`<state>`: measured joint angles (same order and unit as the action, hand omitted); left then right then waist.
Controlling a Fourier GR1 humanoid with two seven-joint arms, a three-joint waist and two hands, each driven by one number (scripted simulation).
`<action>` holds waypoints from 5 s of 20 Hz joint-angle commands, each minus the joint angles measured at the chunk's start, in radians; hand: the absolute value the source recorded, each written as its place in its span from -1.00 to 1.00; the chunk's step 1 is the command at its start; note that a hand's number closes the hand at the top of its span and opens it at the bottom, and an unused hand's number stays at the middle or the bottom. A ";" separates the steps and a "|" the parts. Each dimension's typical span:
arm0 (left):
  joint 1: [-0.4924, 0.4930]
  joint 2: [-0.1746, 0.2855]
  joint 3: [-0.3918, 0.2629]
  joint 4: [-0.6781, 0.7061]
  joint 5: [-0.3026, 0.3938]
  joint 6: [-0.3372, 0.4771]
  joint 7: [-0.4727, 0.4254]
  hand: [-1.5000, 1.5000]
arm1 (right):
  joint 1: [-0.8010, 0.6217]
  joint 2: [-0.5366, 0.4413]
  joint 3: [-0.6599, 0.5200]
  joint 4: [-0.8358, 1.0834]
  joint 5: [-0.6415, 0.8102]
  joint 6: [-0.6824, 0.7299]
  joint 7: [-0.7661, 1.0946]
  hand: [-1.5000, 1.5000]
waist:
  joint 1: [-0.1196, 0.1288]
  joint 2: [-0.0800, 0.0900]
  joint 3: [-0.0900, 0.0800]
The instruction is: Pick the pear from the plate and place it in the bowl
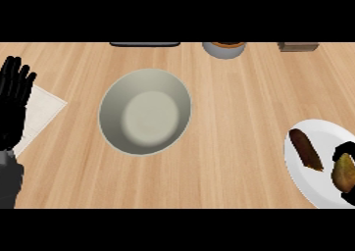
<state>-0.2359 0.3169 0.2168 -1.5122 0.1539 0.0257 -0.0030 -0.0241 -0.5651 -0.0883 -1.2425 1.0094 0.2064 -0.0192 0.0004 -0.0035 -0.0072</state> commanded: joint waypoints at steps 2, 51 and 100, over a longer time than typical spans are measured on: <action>0.028 0.009 0.028 -0.003 0.004 -0.031 -0.029 0.00 | 0.101 0.020 -0.028 -0.094 0.002 -0.021 -0.014 1.00 | -0.006 0.002 0.007; 0.006 -0.032 0.000 0.005 -0.028 -0.019 -0.036 0.00 | -0.634 0.564 0.387 -0.891 -0.258 0.315 1.170 1.00 | 0.021 0.002 0.005; -0.001 0.001 0.051 0.014 -0.019 -0.024 0.003 0.00 | -0.325 0.371 0.461 -0.333 -0.492 -1.046 0.649 -1.00 | -0.018 -0.001 0.008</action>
<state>-0.2633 0.3039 0.2506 -1.4789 0.1260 0.0098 -0.0047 -0.5399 -0.1292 0.3796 -1.4124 0.5821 -0.8046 0.7206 -0.0129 -0.0041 0.0005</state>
